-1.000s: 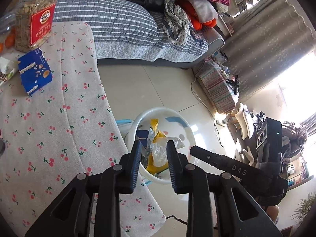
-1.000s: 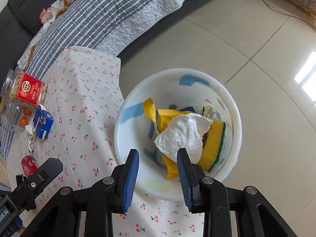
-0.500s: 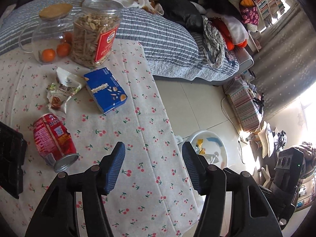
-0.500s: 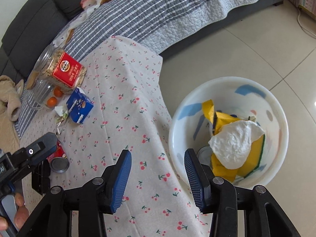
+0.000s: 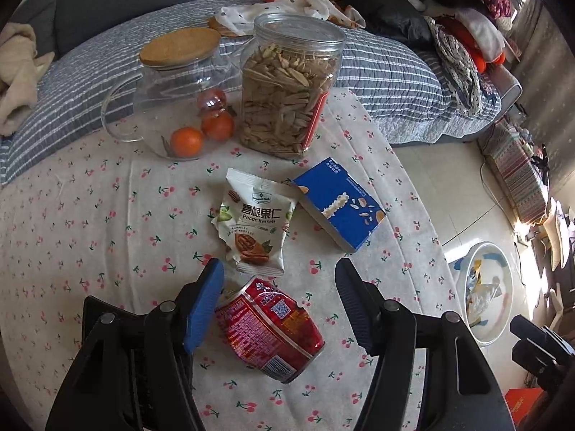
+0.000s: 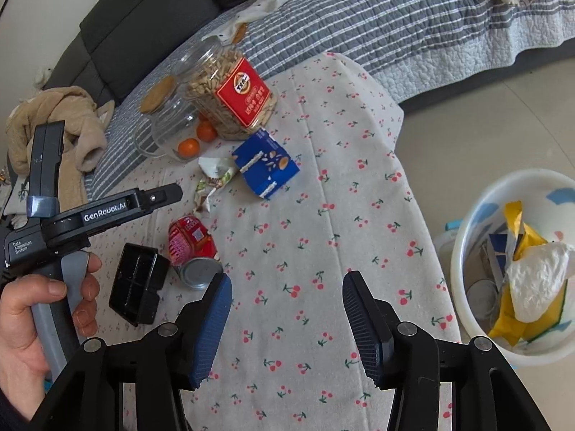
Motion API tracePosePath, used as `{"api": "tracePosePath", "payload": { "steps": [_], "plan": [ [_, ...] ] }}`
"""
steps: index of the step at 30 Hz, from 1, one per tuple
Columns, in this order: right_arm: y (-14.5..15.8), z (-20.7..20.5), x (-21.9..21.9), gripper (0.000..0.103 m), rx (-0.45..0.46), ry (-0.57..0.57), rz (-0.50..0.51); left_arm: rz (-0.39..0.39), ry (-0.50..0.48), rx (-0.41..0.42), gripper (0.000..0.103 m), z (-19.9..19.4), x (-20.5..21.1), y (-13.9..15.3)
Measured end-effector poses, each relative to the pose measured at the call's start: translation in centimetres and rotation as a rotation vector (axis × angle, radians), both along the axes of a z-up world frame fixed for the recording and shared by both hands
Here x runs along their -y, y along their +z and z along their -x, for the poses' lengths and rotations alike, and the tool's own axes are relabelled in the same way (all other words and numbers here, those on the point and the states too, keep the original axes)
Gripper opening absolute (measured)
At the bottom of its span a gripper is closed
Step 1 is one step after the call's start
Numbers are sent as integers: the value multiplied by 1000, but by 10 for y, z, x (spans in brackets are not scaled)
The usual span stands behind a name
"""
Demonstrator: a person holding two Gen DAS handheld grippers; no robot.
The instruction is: Collect trash
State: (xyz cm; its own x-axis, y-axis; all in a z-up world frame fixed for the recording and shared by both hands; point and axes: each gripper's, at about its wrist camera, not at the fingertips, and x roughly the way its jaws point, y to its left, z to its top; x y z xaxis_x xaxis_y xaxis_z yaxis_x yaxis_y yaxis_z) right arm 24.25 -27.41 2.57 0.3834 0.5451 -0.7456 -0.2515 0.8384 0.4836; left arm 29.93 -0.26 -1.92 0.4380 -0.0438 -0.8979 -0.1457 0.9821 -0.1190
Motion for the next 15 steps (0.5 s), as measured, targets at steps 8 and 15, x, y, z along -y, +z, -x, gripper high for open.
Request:
{"api": "tracePosePath", "payload": {
  "steps": [8,15],
  "plan": [
    [-14,-24,-26,57,-62,-12,-13,-78,-66,-67,67,-29,12,-39],
    [-26,-43,-55,57,-19,13,116,-106,-75,-118,19,-41,10,-62]
  ]
}}
